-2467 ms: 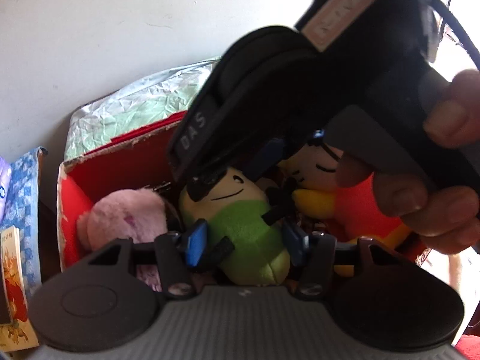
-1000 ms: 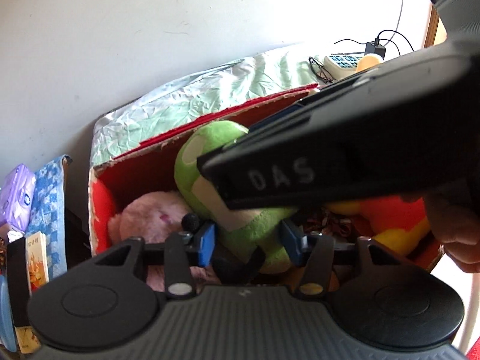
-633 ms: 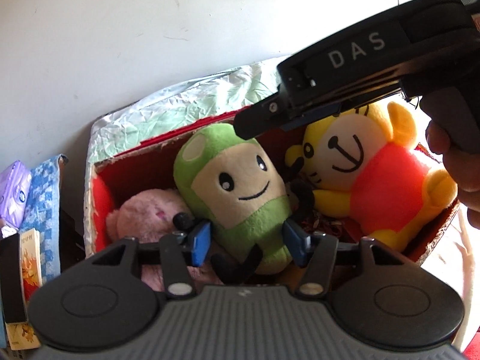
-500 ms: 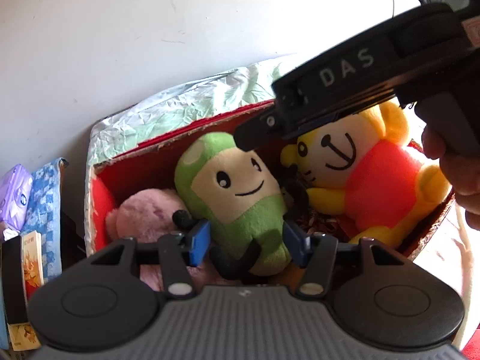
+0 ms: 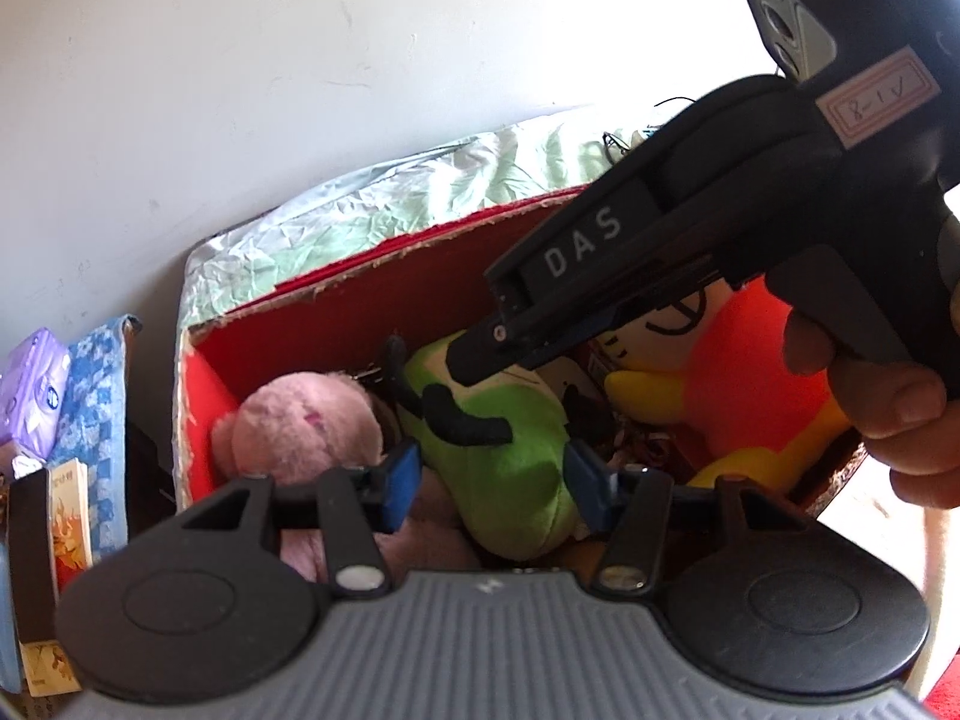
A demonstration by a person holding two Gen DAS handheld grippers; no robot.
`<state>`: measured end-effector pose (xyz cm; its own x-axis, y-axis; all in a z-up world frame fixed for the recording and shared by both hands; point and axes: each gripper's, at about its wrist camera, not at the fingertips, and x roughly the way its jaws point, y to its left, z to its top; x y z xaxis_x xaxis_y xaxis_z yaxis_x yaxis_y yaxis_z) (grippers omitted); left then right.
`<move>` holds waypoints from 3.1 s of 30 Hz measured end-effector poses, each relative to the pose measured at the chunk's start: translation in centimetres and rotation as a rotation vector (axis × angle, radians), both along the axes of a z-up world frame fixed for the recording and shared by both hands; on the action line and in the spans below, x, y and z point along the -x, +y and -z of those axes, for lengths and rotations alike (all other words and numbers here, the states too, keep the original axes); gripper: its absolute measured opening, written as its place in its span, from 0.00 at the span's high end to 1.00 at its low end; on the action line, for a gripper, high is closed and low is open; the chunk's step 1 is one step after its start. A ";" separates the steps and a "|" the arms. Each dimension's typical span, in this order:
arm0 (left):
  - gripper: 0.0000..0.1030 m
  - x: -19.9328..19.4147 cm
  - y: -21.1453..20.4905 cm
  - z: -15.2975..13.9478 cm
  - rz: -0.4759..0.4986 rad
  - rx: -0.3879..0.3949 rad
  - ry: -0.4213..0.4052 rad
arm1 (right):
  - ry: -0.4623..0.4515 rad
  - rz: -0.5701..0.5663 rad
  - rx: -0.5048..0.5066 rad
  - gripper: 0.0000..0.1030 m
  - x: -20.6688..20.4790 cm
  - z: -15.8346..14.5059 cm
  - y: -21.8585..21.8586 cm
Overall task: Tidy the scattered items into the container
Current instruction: 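Raise the right gripper out of the red box, then move the right gripper toward the white bunny with blue plaid ears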
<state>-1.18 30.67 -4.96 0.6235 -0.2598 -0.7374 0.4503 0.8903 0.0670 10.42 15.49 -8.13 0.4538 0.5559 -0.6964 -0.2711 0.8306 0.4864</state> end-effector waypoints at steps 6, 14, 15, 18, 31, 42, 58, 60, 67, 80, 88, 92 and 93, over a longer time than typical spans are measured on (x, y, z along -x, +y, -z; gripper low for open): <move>0.44 -0.7 -0.6 0.1 -0.042 0.001 0.011 | -0.041 0.032 0.049 0.67 1.0 -1.1 -0.7; 0.42 -2.2 0.6 0.6 -0.149 -0.004 0.065 | -0.048 0.132 0.046 0.67 3.2 -1.2 -2.6; 0.42 -2.8 0.2 0.5 -0.162 -0.006 0.071 | -0.050 0.136 0.043 0.67 3.5 -1.3 -2.7; 0.43 -5.4 -0.3 0.4 -0.195 -0.018 0.079 | -0.054 0.153 0.043 0.67 4.2 -1.4 -2.7; 0.42 -1.1 1.8 -1.9 -0.399 -0.041 0.110 | -0.040 0.217 -0.003 0.67 6.5 -1.6 -3.6; 0.31 0.1 1.9 -2.4 -0.471 -0.025 0.105 | -0.082 0.245 -0.039 0.67 8.7 -2.7 -4.7; 0.22 4.3 -3.1 -5.5 -0.528 -0.057 0.007 | -0.169 0.154 -0.166 0.66 10.7 -5.2 -11.9; 0.22 5.0 -4.6 -6.0 -0.503 -0.030 -0.009 | -0.192 0.164 -0.158 0.64 11.1 -5.4 -13.9; 0.23 7.7 -10.8 -7.3 -0.385 0.048 -0.096 | -0.193 0.202 -0.134 0.58 11.3 -4.2 -20.7; 0.20 9.3 -21.3 -4.7 -0.153 0.205 -0.075 | -0.027 0.194 -0.172 0.57 9.1 1.3 -28.4; 0.13 7.1 -24.9 0.4 -0.105 0.210 -0.102 | 0.022 0.129 -0.166 0.56 6.1 2.2 -30.9; 0.15 5.8 -24.8 3.2 -0.186 0.220 -0.066 | -0.026 0.024 -0.093 0.50 4.5 1.8 -30.0; 0.15 5.6 -24.9 3.8 -0.199 0.219 -0.063 | -0.032 -0.002 -0.085 0.49 4.1 1.8 -29.6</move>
<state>-6.83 5.80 -8.73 0.7206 -0.2760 -0.6360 0.2661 0.9572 -0.1138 6.35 -14.11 -9.97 0.4743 0.6130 -0.6319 -0.2892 0.7864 0.5458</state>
